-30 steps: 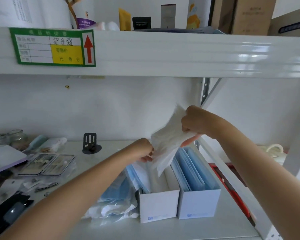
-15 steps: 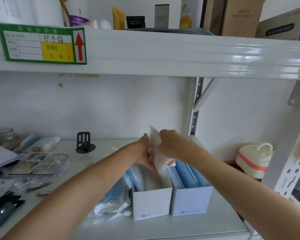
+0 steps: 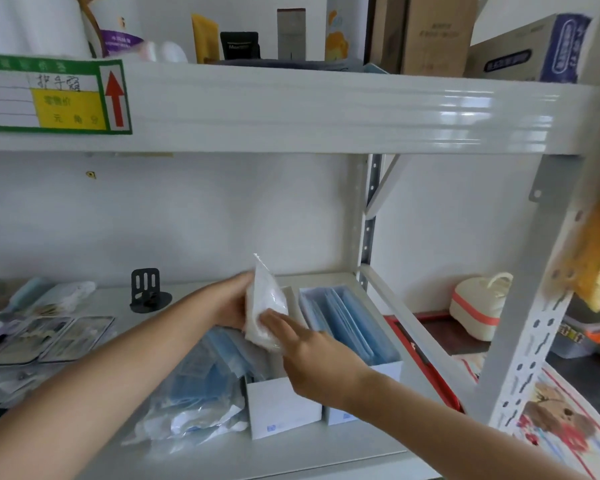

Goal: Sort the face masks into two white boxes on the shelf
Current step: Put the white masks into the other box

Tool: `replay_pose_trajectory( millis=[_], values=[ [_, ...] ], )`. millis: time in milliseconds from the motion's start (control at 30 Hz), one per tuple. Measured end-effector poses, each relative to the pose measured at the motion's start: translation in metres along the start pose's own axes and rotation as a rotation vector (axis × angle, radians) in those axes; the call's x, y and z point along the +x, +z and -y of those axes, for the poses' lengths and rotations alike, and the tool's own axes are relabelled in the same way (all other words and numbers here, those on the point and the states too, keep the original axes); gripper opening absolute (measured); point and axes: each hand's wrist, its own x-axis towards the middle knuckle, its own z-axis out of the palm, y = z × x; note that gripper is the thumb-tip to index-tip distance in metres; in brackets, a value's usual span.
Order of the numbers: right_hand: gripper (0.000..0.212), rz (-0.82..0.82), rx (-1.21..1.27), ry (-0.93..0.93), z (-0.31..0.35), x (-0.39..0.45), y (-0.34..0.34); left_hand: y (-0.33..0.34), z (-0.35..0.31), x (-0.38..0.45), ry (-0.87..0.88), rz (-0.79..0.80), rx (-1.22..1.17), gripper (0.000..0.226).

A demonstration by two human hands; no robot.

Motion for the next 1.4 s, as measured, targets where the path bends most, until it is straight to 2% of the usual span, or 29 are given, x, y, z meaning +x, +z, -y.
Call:
replay_pose_trajectory(
  millis=[67,100,167,267,400,500,533,600,733,867,1000,1067,1133,1233,1300,1400],
  values=[
    [0.061,-0.047,0.093,-0.006,-0.005,0.003,0.002,-0.006,-0.003,0.0,-0.059,0.067,-0.122,0.074],
    [0.058,-0.055,0.147,-0.003,-0.005,0.003,0.003,-0.007,-0.005,-0.003,-0.093,0.057,-0.133,0.082],
    [0.055,-0.065,0.238,0.029,-0.005,0.004,0.003,-0.007,-0.002,0.0,-0.104,0.074,-0.051,0.073],
    [0.049,-0.03,0.291,0.115,-0.004,0.007,0.005,-0.002,0.004,0.003,-0.126,0.052,0.197,0.024],
    [0.039,0.067,0.322,0.282,-0.002,0.014,0.007,0.009,0.009,0.0,-0.063,-0.133,0.342,0.027],
    [0.046,0.167,0.264,0.376,-0.005,0.017,0.003,0.018,0.005,-0.001,0.104,-0.351,0.393,0.012],
    [0.048,0.183,0.241,0.391,-0.005,0.017,0.003,0.019,0.003,0.003,0.162,-0.399,0.39,0.016],
    [0.048,0.144,0.208,0.399,-0.007,0.017,0.007,0.023,0.003,0.01,0.203,-0.479,0.412,0.037],
    [0.051,0.037,-0.108,0.333,-0.007,0.014,0.022,0.027,0.012,0.017,0.198,-0.558,0.461,0.045],
    [0.035,-0.008,-0.177,0.341,-0.01,0.011,0.02,0.033,0.014,0.022,0.164,-0.582,0.583,0.048],
    [0.058,-0.064,-0.263,0.271,-0.003,0.008,0.016,0.042,0.011,0.028,0.126,-0.585,0.767,0.051],
    [0.055,-0.089,-0.273,0.254,0.001,0.011,0.018,0.047,0.013,0.031,0.044,-0.53,0.828,0.054],
    [0.042,-0.041,-0.286,0.28,0.0,0.015,0.017,0.054,0.018,0.035,0.007,-0.433,0.831,0.059],
    [0.033,0.099,-0.34,0.335,-0.01,0.018,0.012,0.06,0.024,0.042,-0.021,-0.4,0.945,0.061],
    [0.035,0.159,-0.378,0.357,-0.013,0.019,0.007,0.062,0.023,0.035,-0.047,-0.404,0.971,0.066],
    [0.05,0.101,-0.37,0.354,-0.011,0.024,0.004,0.057,0.018,0.024,0.025,-0.392,1.0,0.063]
  ],
)
